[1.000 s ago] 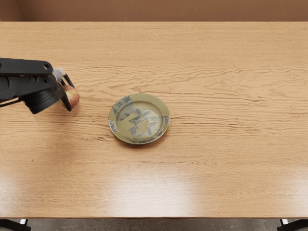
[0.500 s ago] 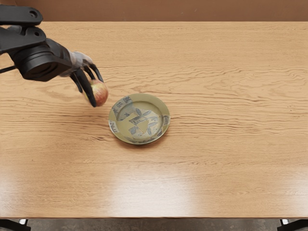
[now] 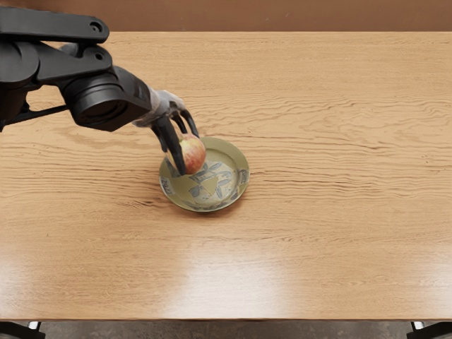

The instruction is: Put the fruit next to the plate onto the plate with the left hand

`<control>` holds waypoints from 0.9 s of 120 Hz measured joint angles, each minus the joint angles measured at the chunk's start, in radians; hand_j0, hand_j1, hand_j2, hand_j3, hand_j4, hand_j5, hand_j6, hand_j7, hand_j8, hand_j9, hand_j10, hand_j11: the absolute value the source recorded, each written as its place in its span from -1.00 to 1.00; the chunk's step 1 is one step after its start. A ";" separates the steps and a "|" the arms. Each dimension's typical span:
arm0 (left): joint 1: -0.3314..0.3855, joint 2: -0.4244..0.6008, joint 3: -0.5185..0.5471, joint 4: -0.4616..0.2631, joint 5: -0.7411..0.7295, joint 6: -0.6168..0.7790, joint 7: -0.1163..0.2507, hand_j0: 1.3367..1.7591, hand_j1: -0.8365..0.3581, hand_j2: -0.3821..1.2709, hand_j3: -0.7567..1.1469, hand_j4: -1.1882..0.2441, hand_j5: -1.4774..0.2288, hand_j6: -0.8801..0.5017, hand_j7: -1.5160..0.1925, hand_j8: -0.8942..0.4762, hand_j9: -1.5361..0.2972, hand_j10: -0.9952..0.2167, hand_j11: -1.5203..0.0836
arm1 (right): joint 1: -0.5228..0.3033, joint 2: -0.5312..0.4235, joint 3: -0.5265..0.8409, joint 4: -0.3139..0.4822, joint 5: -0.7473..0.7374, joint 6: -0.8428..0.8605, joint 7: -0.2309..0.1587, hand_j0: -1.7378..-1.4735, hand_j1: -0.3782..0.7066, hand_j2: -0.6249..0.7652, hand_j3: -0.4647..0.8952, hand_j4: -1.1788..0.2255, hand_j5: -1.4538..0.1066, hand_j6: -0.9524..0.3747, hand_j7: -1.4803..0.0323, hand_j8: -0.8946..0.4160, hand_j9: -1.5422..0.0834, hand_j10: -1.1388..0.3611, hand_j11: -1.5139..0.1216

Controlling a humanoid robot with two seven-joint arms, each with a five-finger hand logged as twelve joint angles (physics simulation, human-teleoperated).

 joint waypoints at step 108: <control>0.075 0.229 -0.113 0.004 0.034 -0.109 0.001 0.52 0.47 -0.46 -0.20 0.29 0.31 -0.10 0.35 -0.08 0.28 0.19 0.45 | 0.001 0.000 0.000 0.000 0.000 0.000 0.001 -0.40 -0.87 -0.11 -0.32 0.63 0.81 0.38 0.90 0.31 0.84 0.47 0.80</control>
